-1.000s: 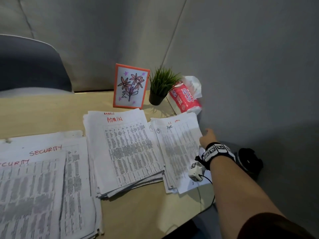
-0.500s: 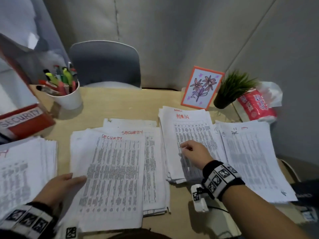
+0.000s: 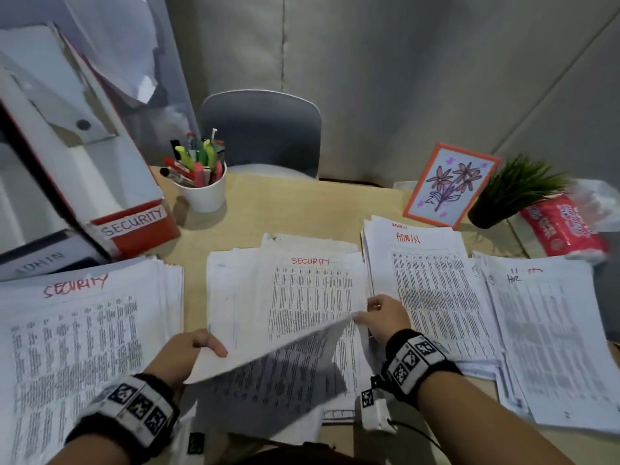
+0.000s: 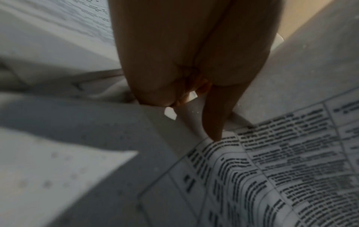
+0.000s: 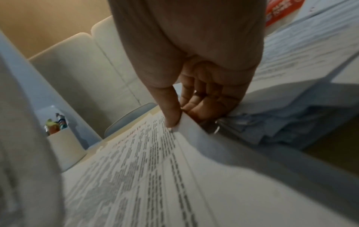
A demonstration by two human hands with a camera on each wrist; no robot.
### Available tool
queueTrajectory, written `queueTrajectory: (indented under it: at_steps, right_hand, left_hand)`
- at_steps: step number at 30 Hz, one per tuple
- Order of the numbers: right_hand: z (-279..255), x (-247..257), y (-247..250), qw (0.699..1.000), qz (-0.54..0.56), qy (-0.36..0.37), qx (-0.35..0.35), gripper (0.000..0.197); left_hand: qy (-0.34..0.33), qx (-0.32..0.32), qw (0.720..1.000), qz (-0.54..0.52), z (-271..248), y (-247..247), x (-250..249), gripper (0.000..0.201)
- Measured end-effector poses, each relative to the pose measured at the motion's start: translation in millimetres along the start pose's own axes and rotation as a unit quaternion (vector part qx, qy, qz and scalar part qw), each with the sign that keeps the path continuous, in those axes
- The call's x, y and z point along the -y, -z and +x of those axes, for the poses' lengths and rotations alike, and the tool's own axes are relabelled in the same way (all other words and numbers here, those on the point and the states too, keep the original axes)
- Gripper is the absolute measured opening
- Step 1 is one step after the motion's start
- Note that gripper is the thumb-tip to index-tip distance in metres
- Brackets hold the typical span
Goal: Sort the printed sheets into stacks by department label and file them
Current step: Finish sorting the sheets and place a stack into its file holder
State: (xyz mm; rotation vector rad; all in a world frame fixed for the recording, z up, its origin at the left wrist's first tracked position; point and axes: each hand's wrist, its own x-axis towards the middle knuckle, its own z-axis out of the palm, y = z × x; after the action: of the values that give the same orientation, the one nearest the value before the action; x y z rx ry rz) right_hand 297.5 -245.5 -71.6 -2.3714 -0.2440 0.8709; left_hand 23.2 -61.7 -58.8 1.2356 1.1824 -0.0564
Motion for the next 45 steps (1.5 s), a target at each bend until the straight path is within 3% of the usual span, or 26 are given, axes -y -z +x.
queueTrajectory:
  at_steps: [3,5,10,14,16,17,18,20,23,24,25,26,28,30,31,32,35,37,39,42,45]
  right_hand:
    - [-6,0,-2,0.996,0.089,0.012,0.006,0.013]
    - [-11,-1,-3,0.992,0.124,0.035,0.010,0.007]
    - [-24,1,-4,0.974,0.207,0.093,0.024,0.023]
    - [-39,6,-7,0.948,0.272,0.132,0.102,0.033]
    - [-42,6,-10,0.941,0.279,0.134,0.138,0.038]
    - [-42,5,-12,0.938,0.281,0.130,0.155,0.040]
    - [-42,4,-13,0.936,0.279,0.128,0.172,0.042]
    - [-43,4,-14,0.934,0.271,0.119,0.202,0.042]
    - [-45,5,-13,0.931,0.254,0.110,0.239,0.036]
    - [-45,5,-13,0.930,0.247,0.108,0.248,0.034]
    - [-45,4,-13,0.929,0.244,0.106,0.259,0.031]
    - [-46,4,-13,0.926,0.240,0.103,0.271,0.030]
    - [-47,6,-12,0.927,0.222,0.096,0.287,0.033]
    - [-47,8,-10,0.928,0.204,0.085,0.300,0.036]
    - [-48,10,-9,0.929,0.197,0.076,0.304,0.038]
    - [-48,13,-8,0.931,0.191,0.067,0.304,0.041]
    - [-39,20,-4,0.954,0.178,0.049,0.237,0.046]
    - [-27,25,0,0.970,0.186,0.030,0.152,0.036]
    - [-14,31,2,0.972,0.217,-0.014,0.085,0.028]
    - [5,34,-1,0.975,0.202,-0.072,0.063,0.022]
    - [14,36,-5,0.990,0.108,-0.065,0.069,0.022]
  left_hand:
    - [0.014,0.034,0.999,-0.035,0,8,-5,0.012]
    - [0.026,0.073,0.992,-0.101,3,10,-4,0.020]
    - [-0.008,0.039,0.990,-0.138,-4,2,-5,0.014]
    - [-0.013,0.039,0.995,-0.090,-5,-5,-7,0.020]
    - [-0.011,0.040,0.992,-0.122,-6,-4,-5,0.024]
    - [-0.020,0.036,0.989,-0.142,-5,-4,-2,0.015]
    - [-0.024,0.036,0.986,-0.163,-7,-2,-1,0.019]
    - [0.004,0.020,0.972,-0.236,-11,-2,2,0.006]
    - [0.002,0.002,0.968,-0.252,2,-1,2,0.013]
    - [-0.001,-0.001,0.962,-0.273,9,0,-2,0.032]
    - [0.007,0.031,0.949,-0.313,17,2,0,0.048]
    - [0.041,0.029,0.926,-0.374,18,6,-4,0.052]
    - [0.068,0.067,0.919,-0.382,13,9,-9,0.054]
    - [0.060,0.096,0.954,-0.277,10,15,-1,0.050]
    - [0.013,0.089,0.972,-0.219,7,14,2,0.033]
    - [-0.042,0.087,0.984,-0.152,7,12,9,0.018]
    - [-0.038,0.030,0.991,-0.125,6,4,11,0.021]
    - [-0.044,0.022,0.995,-0.092,2,-1,11,0.005]
    - [-0.025,0.035,0.991,-0.126,-5,-2,11,0.018]
    - [-0.021,0.022,0.989,-0.145,-7,-4,10,0.021]
    - [-0.013,0.015,0.990,-0.142,-10,-4,8,0.023]
